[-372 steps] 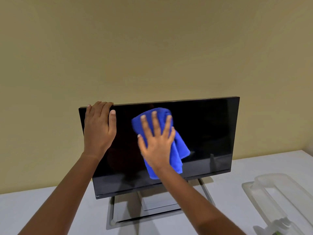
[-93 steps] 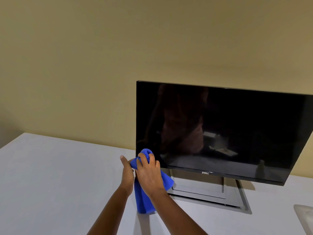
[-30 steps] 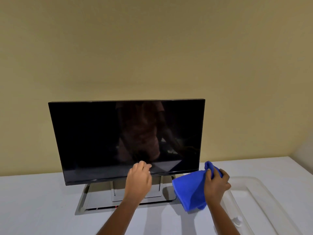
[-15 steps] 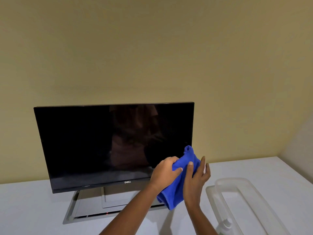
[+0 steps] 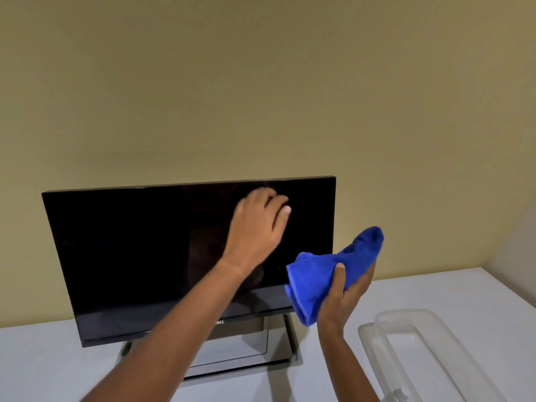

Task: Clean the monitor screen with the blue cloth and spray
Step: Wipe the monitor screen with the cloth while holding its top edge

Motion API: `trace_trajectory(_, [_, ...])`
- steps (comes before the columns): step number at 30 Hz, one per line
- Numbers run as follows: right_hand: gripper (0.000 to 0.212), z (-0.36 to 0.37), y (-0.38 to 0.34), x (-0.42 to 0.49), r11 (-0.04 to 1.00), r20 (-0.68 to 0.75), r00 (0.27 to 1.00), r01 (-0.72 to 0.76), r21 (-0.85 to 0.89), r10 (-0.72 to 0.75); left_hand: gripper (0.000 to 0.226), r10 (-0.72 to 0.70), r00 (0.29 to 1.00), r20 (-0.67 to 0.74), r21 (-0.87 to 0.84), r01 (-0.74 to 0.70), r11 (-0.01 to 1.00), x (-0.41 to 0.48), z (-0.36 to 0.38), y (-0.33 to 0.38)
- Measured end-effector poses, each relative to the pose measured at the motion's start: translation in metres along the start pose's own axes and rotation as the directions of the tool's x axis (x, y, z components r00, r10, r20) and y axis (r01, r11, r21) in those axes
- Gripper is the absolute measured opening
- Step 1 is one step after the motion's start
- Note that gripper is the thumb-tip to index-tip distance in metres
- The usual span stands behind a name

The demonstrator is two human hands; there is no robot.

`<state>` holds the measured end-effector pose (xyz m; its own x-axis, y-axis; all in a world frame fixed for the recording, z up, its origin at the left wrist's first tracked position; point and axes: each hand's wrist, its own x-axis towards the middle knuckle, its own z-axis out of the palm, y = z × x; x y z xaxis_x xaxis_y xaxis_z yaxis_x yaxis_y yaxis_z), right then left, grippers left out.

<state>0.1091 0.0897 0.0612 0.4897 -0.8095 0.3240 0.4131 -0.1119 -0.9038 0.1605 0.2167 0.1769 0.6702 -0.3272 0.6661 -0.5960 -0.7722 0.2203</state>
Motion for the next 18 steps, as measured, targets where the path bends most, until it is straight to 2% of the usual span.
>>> trace_trajectory(2, [0.056,0.011,0.012,0.002,0.992,0.086,0.995,0.066,-0.107,-0.057,0.042,-0.001,0.999,-0.053,0.136,0.009,0.991,0.013,-0.01,-0.016])
trace_trajectory(4, [0.047,0.02,0.028,-0.002,0.966,0.169,0.984,0.098,-0.24,-0.058,0.046,-0.032,0.999,-0.012,0.24,0.034,0.97,0.02,-0.013,-0.029])
trace_trajectory(8, [0.058,0.027,0.059,-0.003,0.84,0.181,0.981,0.159,-0.518,-0.074,0.054,-0.129,0.99,0.063,0.356,0.098,0.929,0.022,-0.01,-0.059])
trace_trajectory(11, [0.057,0.037,0.065,0.002,0.822,0.171,0.978,0.194,-0.536,-0.119,0.054,-0.128,0.991,0.027,0.258,0.117,0.959,0.021,-0.011,-0.077])
trace_trajectory(14, [0.059,0.058,0.061,-0.001,0.799,0.097,0.986,0.169,-0.577,-0.138,0.073,-0.129,0.991,-0.034,0.061,0.131,0.99,0.026,-0.014,-0.08])
trace_trajectory(18, [0.06,0.094,0.05,-0.023,0.686,0.186,0.94,0.338,-0.645,-0.287,0.077,-0.154,0.985,-0.075,0.037,0.157,0.987,0.027,-0.016,-0.078])
